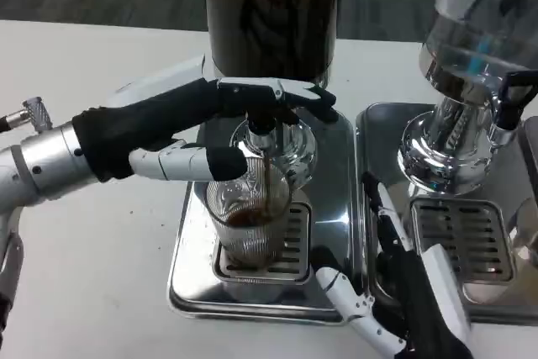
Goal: Grasp the cup under the faucet to collect the drink, then remove the cup.
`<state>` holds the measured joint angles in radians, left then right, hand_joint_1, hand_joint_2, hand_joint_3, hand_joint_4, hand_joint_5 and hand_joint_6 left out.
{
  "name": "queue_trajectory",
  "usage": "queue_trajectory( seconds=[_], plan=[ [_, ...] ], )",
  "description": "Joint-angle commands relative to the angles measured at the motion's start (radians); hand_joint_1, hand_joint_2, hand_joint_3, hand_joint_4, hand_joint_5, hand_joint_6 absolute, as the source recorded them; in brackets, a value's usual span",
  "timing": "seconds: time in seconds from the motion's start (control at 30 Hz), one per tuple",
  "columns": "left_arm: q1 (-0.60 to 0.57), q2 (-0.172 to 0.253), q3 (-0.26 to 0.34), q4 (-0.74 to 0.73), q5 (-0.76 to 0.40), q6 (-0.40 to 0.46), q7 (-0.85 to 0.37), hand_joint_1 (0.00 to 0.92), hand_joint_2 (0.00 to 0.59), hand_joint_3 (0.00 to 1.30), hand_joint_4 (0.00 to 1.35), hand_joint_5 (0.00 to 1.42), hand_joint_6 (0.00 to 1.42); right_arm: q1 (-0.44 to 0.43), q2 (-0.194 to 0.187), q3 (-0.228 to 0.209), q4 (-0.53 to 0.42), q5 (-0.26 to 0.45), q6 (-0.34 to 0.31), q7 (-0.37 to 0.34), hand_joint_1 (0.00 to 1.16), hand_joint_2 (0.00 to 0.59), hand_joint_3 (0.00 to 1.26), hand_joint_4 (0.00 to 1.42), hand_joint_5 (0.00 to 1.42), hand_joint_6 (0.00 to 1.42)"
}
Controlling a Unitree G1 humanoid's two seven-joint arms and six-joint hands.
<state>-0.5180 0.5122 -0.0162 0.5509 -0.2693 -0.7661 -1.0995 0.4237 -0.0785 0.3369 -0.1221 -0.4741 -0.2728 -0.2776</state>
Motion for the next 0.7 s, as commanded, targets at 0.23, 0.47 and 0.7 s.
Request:
queue_trajectory(
  seconds=[0.23, 0.47, 0.7],
  plan=[
    [0.025, 0.012, -0.016, -0.015, 0.014, 0.002, -0.008, 0.000, 0.083, 0.29, 0.15, 0.13, 0.26, -0.062, 0.016, -0.008, 0.044, 0.010, 0.006, 0.017, 0.36, 0.242, 0.02, 0.01, 0.02, 0.00],
    [0.031, 0.014, -0.016, -0.019, 0.013, 0.003, -0.005, 0.000, 0.083, 0.29, 0.15, 0.13, 0.26, -0.092, 0.031, -0.003, 0.071, 0.012, 0.006, 0.025, 0.35, 0.243, 0.02, 0.01, 0.02, 0.00],
    [0.036, 0.017, -0.016, -0.023, 0.012, 0.004, -0.002, 0.000, 0.083, 0.29, 0.15, 0.13, 0.26, -0.120, 0.038, -0.004, 0.095, 0.012, 0.002, 0.028, 0.35, 0.250, 0.02, 0.01, 0.02, 0.00]
  ],
)
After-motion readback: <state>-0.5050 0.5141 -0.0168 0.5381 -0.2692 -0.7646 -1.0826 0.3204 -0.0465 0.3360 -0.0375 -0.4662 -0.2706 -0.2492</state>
